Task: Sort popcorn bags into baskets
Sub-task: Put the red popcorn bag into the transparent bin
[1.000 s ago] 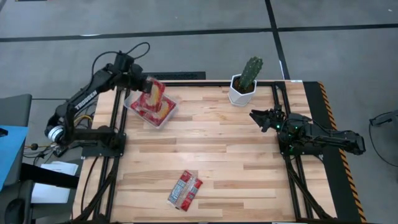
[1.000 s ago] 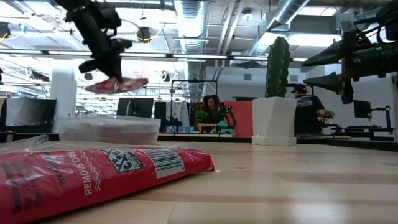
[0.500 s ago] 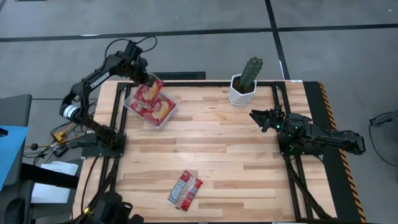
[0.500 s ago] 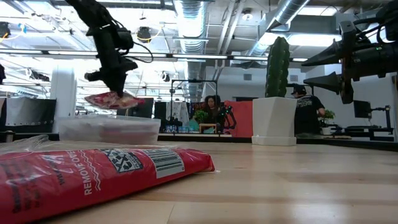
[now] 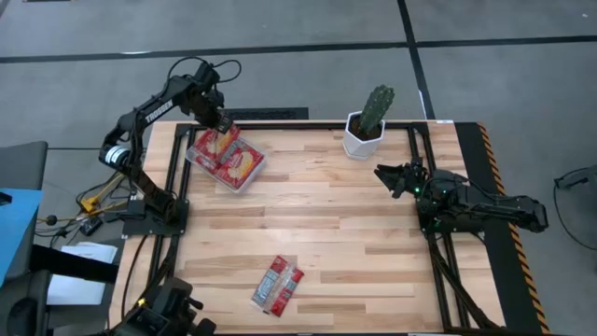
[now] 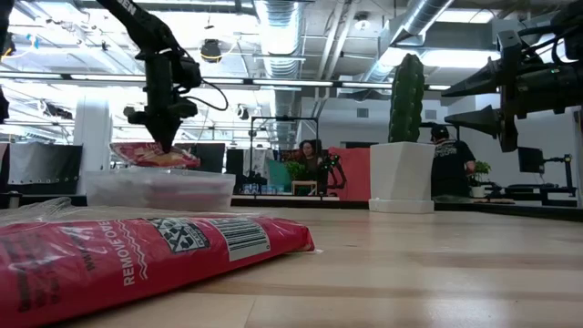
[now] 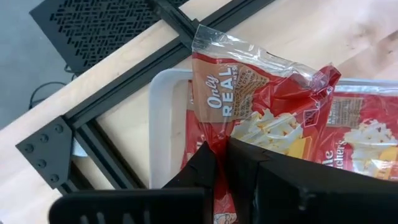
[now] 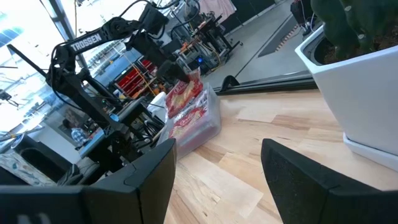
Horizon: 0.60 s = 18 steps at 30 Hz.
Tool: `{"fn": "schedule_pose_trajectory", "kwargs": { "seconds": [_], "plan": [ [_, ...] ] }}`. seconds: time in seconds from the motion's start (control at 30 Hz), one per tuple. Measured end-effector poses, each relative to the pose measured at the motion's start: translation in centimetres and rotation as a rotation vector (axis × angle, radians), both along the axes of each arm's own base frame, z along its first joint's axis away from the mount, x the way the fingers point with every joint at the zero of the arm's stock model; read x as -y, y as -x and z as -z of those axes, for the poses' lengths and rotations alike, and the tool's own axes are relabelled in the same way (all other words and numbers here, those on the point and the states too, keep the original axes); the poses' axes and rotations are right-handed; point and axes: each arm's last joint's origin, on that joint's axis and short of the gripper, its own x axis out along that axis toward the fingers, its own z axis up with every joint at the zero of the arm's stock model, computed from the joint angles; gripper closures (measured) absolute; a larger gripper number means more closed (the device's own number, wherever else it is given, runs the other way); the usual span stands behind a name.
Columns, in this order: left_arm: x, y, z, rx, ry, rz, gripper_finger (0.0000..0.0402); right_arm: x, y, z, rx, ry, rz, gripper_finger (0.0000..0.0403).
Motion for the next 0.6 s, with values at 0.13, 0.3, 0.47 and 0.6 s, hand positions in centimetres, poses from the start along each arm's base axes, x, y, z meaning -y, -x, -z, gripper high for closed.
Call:
{"fn": "schedule_pose_trajectory", "kwargs": {
  "seconds": [0.13, 0.3, 0.47, 0.6],
  "plan": [
    [-0.2, 0.8, 0.7, 0.005, 0.02, -0.023, 0.0397, 0.0, 0.0, 0.0, 0.0, 0.0, -0.001, 0.0143],
    [0.4, 1.5, 2.5, 0.017, 0.101, -0.03, 0.0386, 0.0, 0.0, 0.0, 0.0, 0.0, -0.001, 0.0143],
    [0.5, 1.5, 3.2, 0.029, 0.105, -0.028, 0.0376, 0.0, 0.0, 0.0, -0.004, 0.006, -0.002, 0.0143],
    [0.2, 1.4, 3.1, 0.029, 0.065, -0.044, 0.0368, 0.0, 0.0, 0.0, -0.004, 0.007, -0.002, 0.0143]
  ]
}}
